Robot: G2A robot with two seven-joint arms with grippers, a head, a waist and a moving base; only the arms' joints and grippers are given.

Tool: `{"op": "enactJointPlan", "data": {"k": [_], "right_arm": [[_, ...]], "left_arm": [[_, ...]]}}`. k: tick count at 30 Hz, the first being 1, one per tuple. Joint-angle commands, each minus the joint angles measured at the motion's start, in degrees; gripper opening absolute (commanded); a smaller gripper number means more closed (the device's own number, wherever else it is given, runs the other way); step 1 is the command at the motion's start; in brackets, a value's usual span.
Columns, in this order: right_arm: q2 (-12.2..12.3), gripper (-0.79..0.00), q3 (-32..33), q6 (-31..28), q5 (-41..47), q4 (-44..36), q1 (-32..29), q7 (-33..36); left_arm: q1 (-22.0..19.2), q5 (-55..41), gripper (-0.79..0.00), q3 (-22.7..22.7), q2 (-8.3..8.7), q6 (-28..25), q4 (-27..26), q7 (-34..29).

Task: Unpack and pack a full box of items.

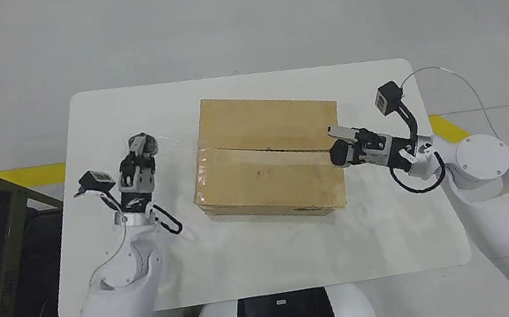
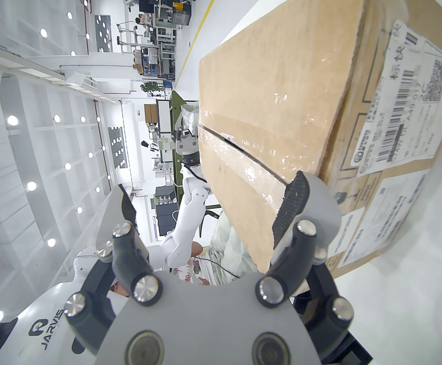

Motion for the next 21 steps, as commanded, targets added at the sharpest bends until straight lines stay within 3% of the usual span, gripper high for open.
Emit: {"op": "enactJointPlan", "data": {"k": [1, 21], "right_arm": [[0.0, 0.000, 0.0, 0.0, 0.0, 0.0, 0.0, 0.0], [0.0, 0.000, 0.0, 0.0, 0.0, 0.0, 0.0, 0.0]], "left_arm": [[0.0, 0.9, -0.785, 0.5, -0.11, 0.5, -1.5, -0.2], [-1.8, 16.2, -0.785, 11.4, -1.96, 3.2, -10.1, 0.3]]}}
